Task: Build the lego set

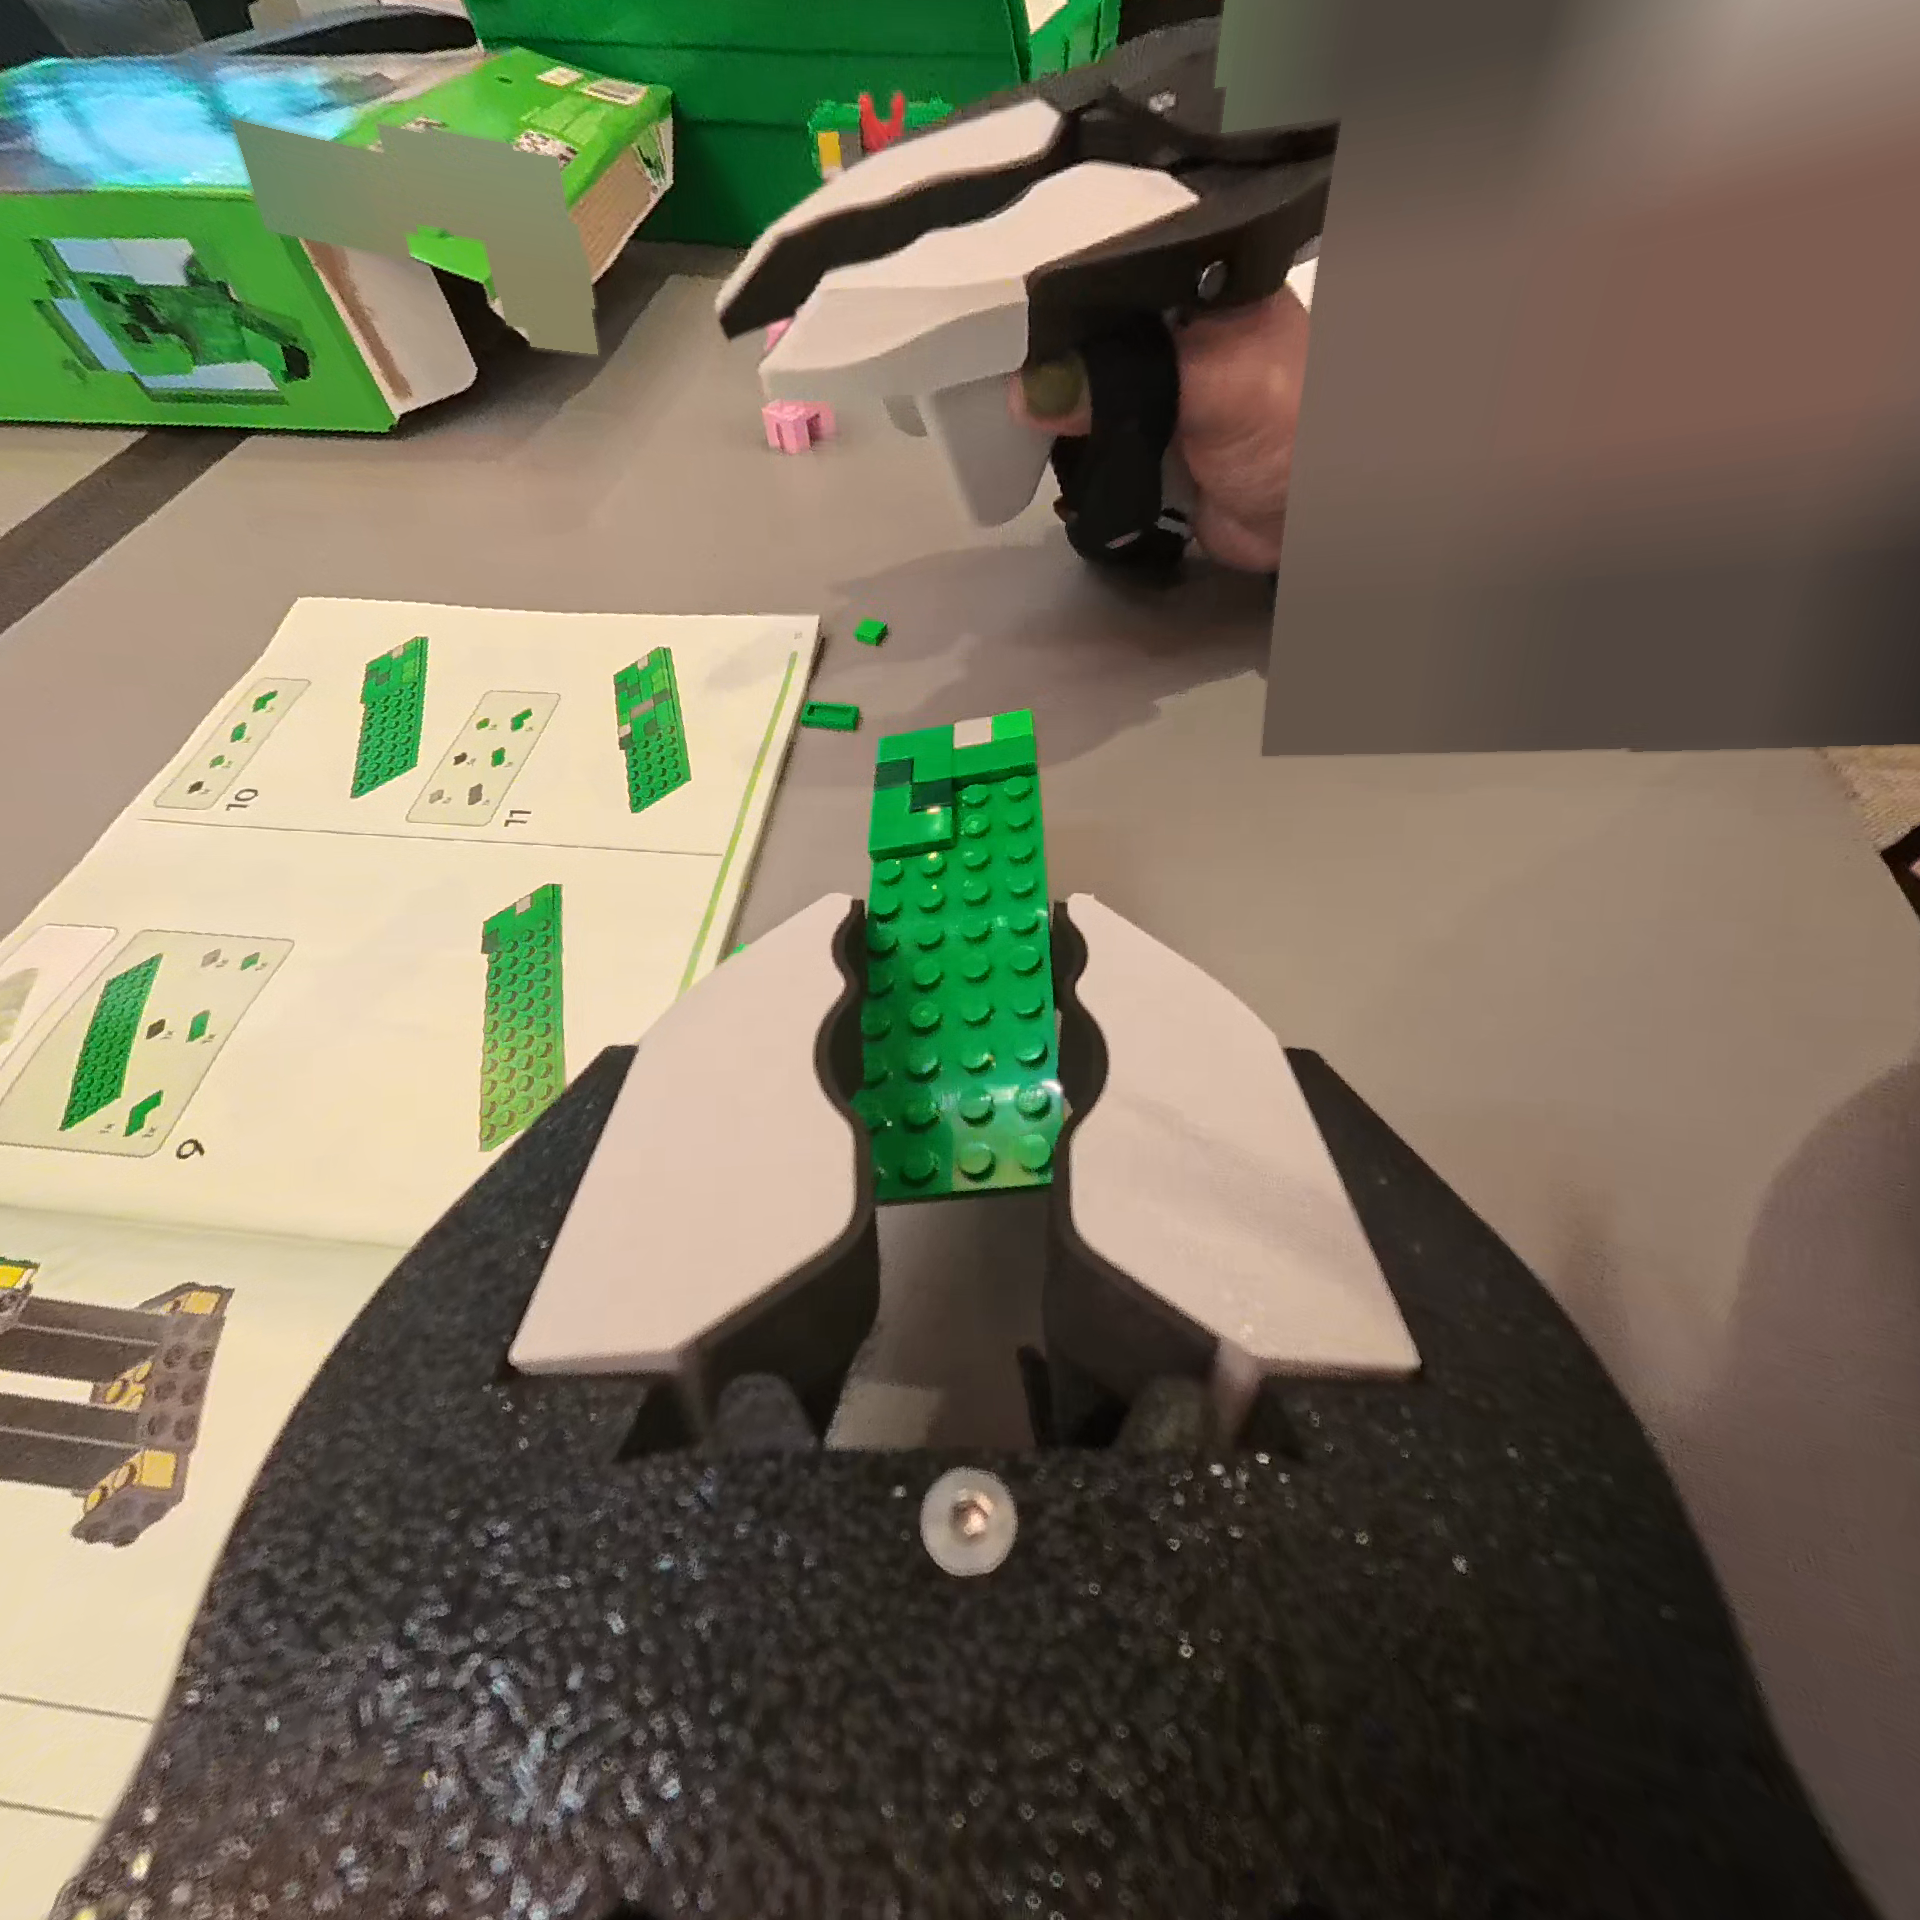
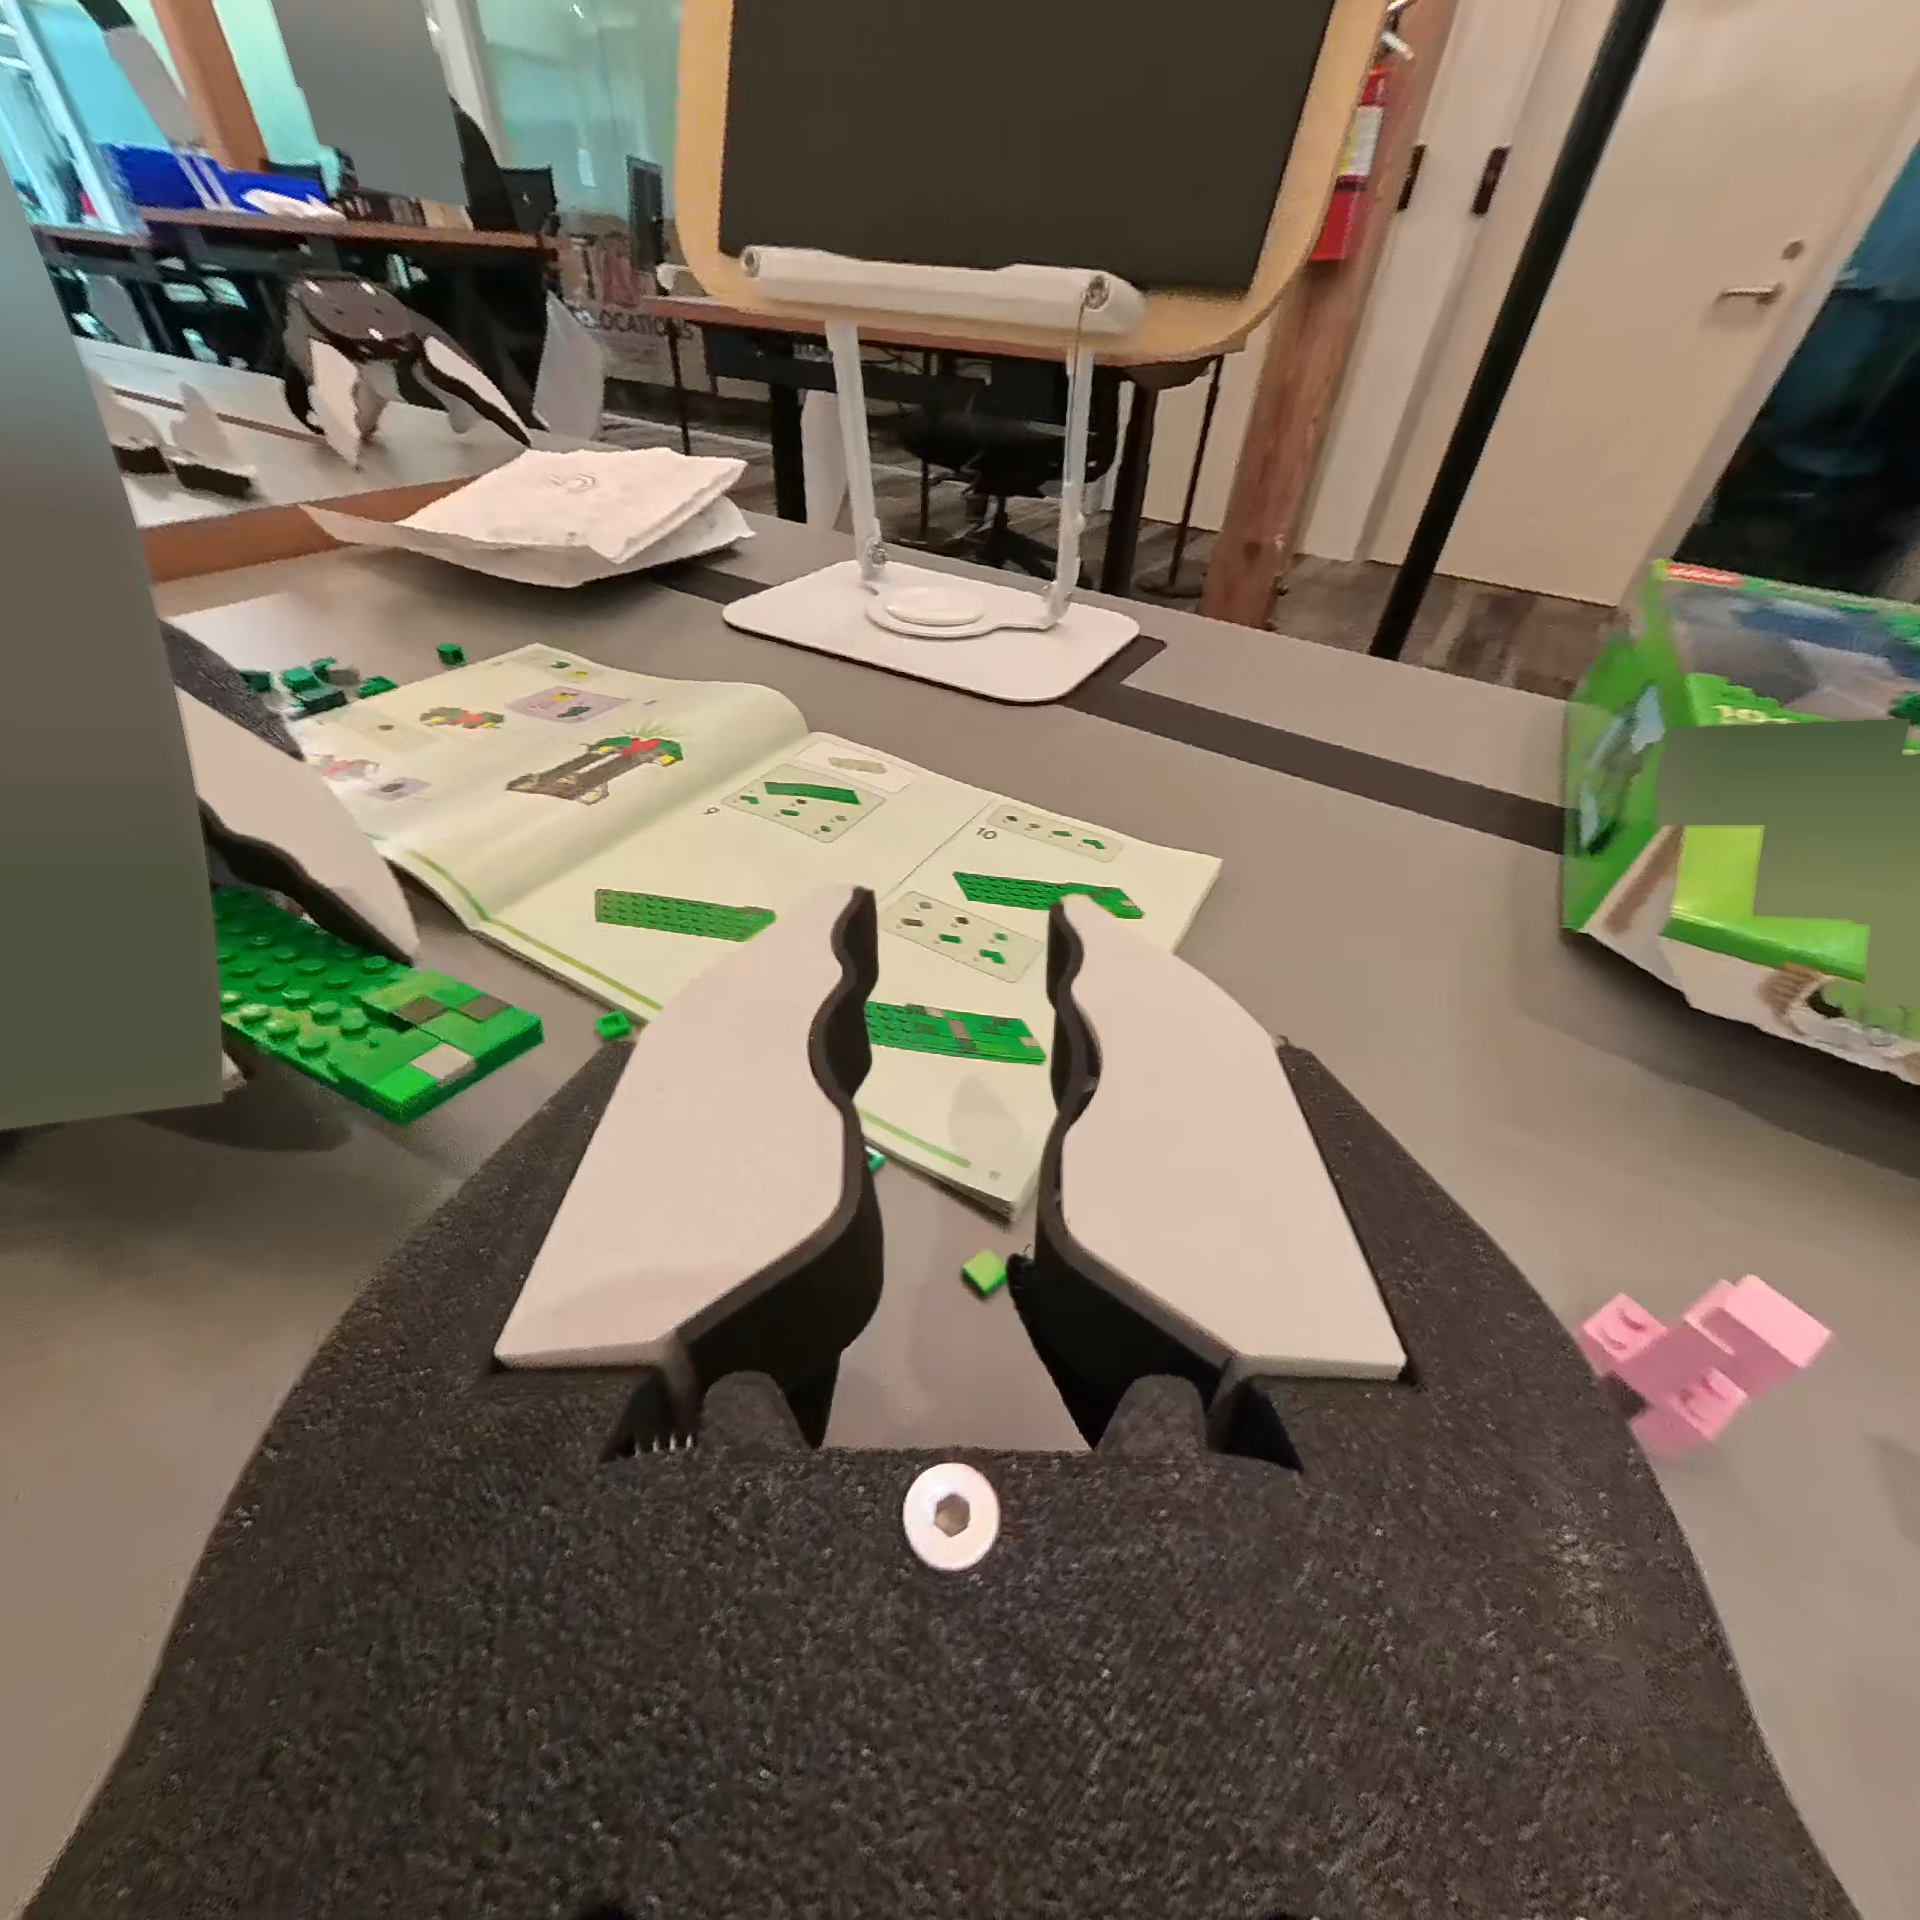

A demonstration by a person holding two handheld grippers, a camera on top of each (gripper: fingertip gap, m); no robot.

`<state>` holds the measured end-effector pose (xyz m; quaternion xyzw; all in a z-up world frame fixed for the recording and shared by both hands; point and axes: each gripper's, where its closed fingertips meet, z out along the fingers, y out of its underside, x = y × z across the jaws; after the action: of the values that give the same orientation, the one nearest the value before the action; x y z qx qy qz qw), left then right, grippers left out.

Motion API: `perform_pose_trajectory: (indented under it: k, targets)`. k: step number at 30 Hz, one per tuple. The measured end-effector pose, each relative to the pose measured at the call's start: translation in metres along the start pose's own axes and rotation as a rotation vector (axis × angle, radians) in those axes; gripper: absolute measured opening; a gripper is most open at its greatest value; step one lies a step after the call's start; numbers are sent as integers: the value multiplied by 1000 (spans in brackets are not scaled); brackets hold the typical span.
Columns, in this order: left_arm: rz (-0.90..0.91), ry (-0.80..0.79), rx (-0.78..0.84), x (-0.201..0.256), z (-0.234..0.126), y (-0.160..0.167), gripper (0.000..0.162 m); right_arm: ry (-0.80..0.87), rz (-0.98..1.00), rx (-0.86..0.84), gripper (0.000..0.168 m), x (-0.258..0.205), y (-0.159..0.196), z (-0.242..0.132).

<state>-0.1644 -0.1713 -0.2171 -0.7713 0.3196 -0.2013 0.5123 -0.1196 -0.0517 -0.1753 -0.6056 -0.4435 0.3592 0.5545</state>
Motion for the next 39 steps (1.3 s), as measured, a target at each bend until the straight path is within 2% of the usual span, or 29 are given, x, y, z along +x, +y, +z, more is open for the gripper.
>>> perform_pose_trajectory:
  k: [6,12,16,19,21,23,28,39]
  targets:
    - [-39,0,23,-3,-2,-2,33,20,-87,-78,28,-2,12,6]
    - [1,-4,5,0,0,0,34,23,-111,-102,26,-1,15,3]
    - [53,9,-30,6,3,4,33,-7,-131,-124,18,-4,13,-5]
    - [75,9,-45,8,4,5,33,-24,-115,-210,5,-8,25,-6]
    - [81,7,-44,8,4,5,33,-8,-26,-305,7,-11,41,-3]
    - [83,6,-38,8,4,4,33,1,36,-424,15,-20,58,-1]
    - [94,11,-26,9,3,3,33,117,46,-569,16,-27,75,2]
    - [91,21,1,10,0,1,33,225,67,-667,11,-25,83,6]
